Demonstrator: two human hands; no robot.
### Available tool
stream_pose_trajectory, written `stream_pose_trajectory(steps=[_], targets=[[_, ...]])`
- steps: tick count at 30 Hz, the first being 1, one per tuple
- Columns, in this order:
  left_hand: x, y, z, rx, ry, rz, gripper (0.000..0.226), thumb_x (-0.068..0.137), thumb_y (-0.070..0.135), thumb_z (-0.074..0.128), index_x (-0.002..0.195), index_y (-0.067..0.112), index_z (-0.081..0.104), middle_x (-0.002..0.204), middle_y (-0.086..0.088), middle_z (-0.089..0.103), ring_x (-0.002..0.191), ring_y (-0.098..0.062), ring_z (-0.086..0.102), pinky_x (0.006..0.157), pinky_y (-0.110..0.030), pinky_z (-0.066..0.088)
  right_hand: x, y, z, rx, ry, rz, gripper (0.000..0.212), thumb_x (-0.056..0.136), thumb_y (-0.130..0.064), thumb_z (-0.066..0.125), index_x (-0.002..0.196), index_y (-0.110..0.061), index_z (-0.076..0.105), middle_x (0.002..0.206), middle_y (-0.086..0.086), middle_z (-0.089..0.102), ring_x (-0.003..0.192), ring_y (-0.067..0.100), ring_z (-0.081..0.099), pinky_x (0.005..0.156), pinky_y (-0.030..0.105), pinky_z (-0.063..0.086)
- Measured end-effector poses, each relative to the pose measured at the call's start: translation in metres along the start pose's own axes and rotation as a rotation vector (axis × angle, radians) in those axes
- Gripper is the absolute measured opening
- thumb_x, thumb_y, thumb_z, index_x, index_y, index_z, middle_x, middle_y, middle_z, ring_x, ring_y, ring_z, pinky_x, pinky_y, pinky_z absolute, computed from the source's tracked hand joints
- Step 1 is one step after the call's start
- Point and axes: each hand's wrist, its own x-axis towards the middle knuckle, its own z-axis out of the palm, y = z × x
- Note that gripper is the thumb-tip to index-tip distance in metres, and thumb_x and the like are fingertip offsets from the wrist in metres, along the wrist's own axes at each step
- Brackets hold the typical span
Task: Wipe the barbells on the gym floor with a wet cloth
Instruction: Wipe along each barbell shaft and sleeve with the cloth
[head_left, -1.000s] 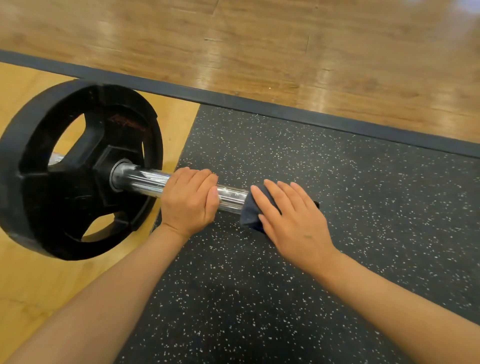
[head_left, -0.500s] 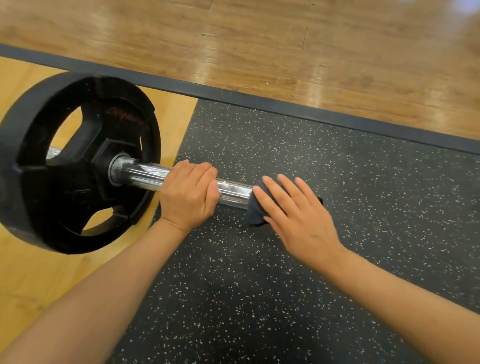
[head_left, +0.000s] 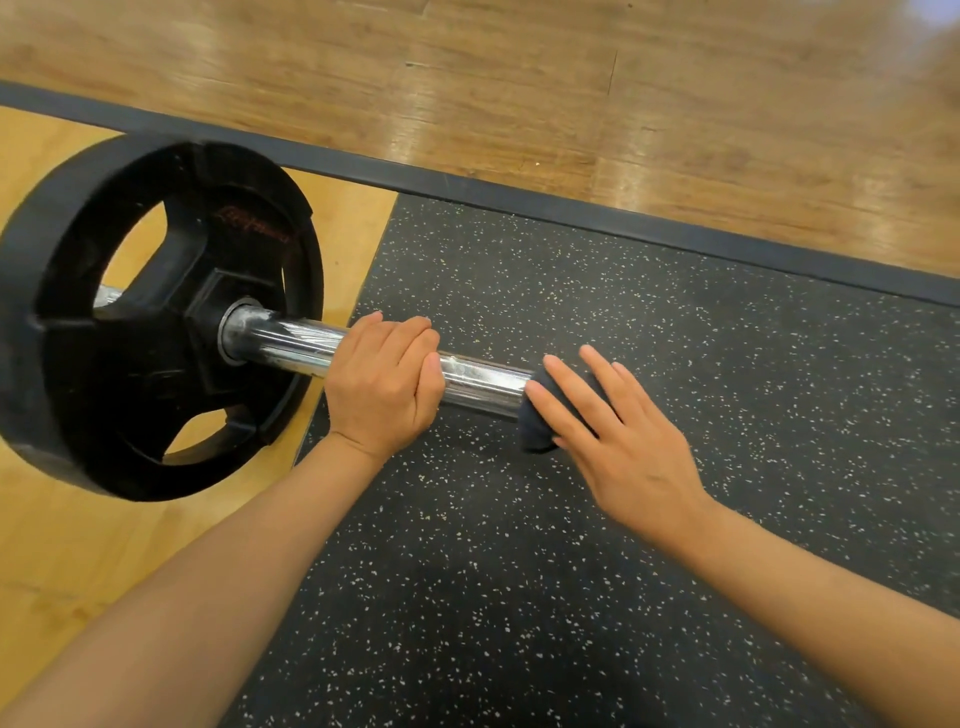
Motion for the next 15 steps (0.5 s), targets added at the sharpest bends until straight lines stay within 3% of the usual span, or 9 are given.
stream_pose_trajectory(steps=[3,7,12,15], targets=[[-0.001,0.004,0.0,0.018,-0.002,-0.023,0.033,0.097,0.018,0.042,0.093,0.007,0.072,0.099,-0.006,0.072,0.081,-0.027,0.064,0.091,-0.039,0.047,0.027,-0.018,0.004,-0.035,0.014,0.077,0.049,0.106,-0.033,0.036,0.151,-0.014,0.039,0.149,0.012,0.049,0.137,0.04,0.045,0.114,0.054,0.031],[0.001,-0.001,-0.001,0.013,-0.03,0.015,0.034,0.098,0.018,0.04,0.094,0.005,0.071,0.099,-0.008,0.072,0.079,-0.03,0.063,0.087,-0.042,0.048,0.062,-0.04,0.01,0.013,-0.011,0.04,0.051,0.106,-0.036,0.032,0.149,-0.011,0.043,0.145,0.013,0.053,0.133,0.038,0.049,0.11,0.05,0.039],[0.0,-0.005,-0.001,-0.012,-0.022,0.036,0.035,0.098,0.018,0.039,0.09,0.005,0.07,0.094,-0.009,0.07,0.073,-0.03,0.061,0.079,-0.04,0.049,0.015,-0.009,0.0,0.015,0.011,-0.026,0.049,0.105,-0.028,0.041,0.152,-0.013,0.034,0.153,0.012,0.043,0.139,0.039,0.042,0.113,0.048,0.034],[-0.001,0.001,0.0,-0.017,0.013,-0.01,0.034,0.097,0.017,0.041,0.09,0.006,0.072,0.095,-0.008,0.072,0.077,-0.028,0.064,0.084,-0.04,0.05,-0.003,0.003,-0.002,0.009,0.002,0.022,0.053,0.102,-0.021,0.05,0.152,-0.011,0.034,0.154,0.012,0.043,0.141,0.041,0.038,0.112,0.051,0.037]])
